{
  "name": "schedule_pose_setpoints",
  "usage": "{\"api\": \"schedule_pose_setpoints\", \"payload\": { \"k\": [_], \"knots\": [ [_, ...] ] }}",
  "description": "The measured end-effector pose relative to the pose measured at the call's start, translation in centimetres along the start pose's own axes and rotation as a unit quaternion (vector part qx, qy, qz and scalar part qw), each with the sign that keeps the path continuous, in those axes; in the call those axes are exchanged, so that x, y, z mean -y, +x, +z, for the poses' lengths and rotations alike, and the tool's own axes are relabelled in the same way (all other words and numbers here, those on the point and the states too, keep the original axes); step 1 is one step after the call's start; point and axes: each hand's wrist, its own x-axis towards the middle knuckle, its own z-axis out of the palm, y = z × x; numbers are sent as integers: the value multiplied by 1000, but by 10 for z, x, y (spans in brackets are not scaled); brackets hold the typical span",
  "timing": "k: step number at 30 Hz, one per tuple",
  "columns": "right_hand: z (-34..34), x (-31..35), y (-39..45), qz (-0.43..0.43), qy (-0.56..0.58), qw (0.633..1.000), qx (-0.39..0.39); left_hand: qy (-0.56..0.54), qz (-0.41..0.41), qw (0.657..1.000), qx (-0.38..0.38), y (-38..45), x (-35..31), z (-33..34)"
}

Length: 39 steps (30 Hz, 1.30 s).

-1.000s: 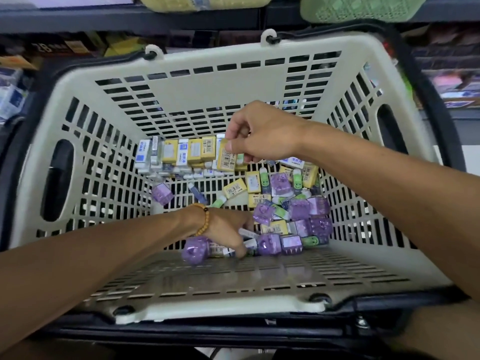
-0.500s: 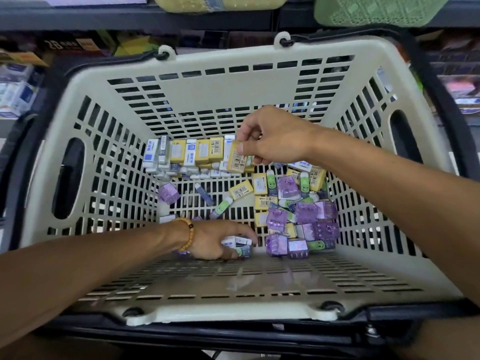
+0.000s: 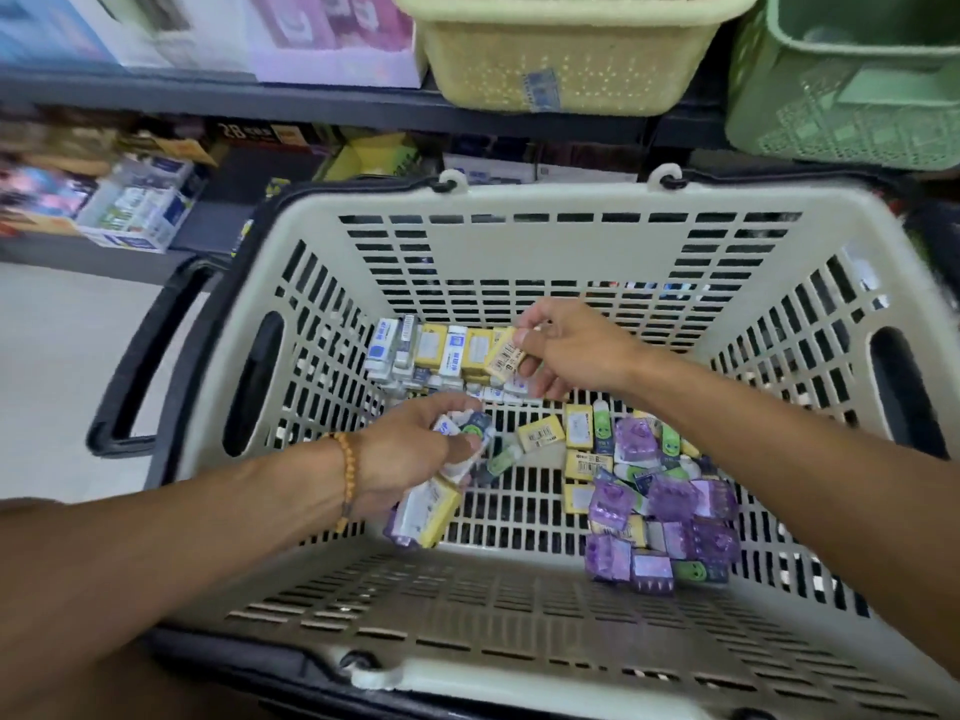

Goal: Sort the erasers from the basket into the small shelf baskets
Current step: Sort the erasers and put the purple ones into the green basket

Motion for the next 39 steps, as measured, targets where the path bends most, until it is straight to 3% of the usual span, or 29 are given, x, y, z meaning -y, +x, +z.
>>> {"api": "schedule_pose_setpoints", "payload": {
  "k": [7, 11, 15, 20, 28, 33, 39],
  "knots": [
    [52, 23, 54, -15, -69, 997, -18, -178, -47, 973, -137, -28, -1, -38],
    [66, 28, 62, 6, -13, 1000, -15, -234, -39, 961, -142, -28, 1, -49],
    [60, 27, 49, -40, 11, 998, -50, -263, -43, 951, -155, -27, -3, -52],
    [58, 36, 22, -58, 37, 994, 85, -240, -36, 960, -138, -20, -12, -46],
    [47, 29, 16, 27, 193, 973, 123, -211, -12, 971, -110, -11, -18, -39],
    [38, 23, 27, 45, 225, 972, 47, -202, -17, 967, -154, -7, -16, -37],
    [47, 12, 51, -2, 85, 993, -84, -251, -22, 941, -227, -6, -16, -42]
  ]
}}
